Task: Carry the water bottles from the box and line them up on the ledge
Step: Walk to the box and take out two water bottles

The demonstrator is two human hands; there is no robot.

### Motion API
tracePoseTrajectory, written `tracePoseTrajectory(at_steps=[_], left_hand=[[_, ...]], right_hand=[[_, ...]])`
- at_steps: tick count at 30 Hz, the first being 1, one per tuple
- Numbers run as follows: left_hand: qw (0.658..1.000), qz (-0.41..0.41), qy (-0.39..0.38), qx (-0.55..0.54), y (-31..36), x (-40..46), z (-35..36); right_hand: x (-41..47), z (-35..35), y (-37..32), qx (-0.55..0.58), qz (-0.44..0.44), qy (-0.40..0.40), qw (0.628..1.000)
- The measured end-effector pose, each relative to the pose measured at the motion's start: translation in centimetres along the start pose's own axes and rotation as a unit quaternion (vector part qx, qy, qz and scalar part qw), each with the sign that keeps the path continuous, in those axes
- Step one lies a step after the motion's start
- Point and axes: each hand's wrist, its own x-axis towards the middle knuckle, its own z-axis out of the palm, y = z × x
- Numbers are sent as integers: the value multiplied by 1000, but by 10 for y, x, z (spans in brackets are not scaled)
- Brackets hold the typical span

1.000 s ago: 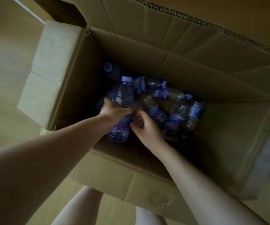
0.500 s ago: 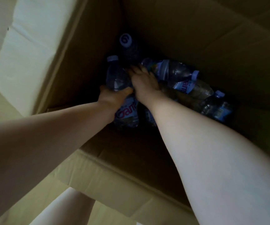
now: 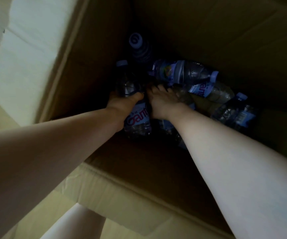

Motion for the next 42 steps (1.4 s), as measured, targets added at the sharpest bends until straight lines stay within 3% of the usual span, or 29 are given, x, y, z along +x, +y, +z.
tracePoseTrajectory(at_steps=[3,6,11,15,18,23,29,35,42], left_hand=[[1000,6,-3,6,0,-3,-2],[999,17,-34,33,0,-11,-8],[995,42,-79,36,1,-39,-10],[994,53,-72,66,7,-75,-7],[988,89,-89,89,16,-111,-8],[977,148,-108,108,30,-181,-28],[976,188,-99,46,33,-282,-97],[975,215,-42,-43,31,-376,-187],[964,223,47,-139,14,-438,-298]], right_hand=[[3,16,-1,58,20,-35,998],[-4,41,-2,224,61,-14,972],[-63,62,18,494,153,44,854],[-124,62,25,569,254,138,770],[-167,44,18,609,250,180,731],[-234,-4,-12,619,206,193,732],[-324,-81,-94,490,179,291,802],[-390,-140,-199,403,134,384,820],[-418,-177,-321,375,56,416,827]])
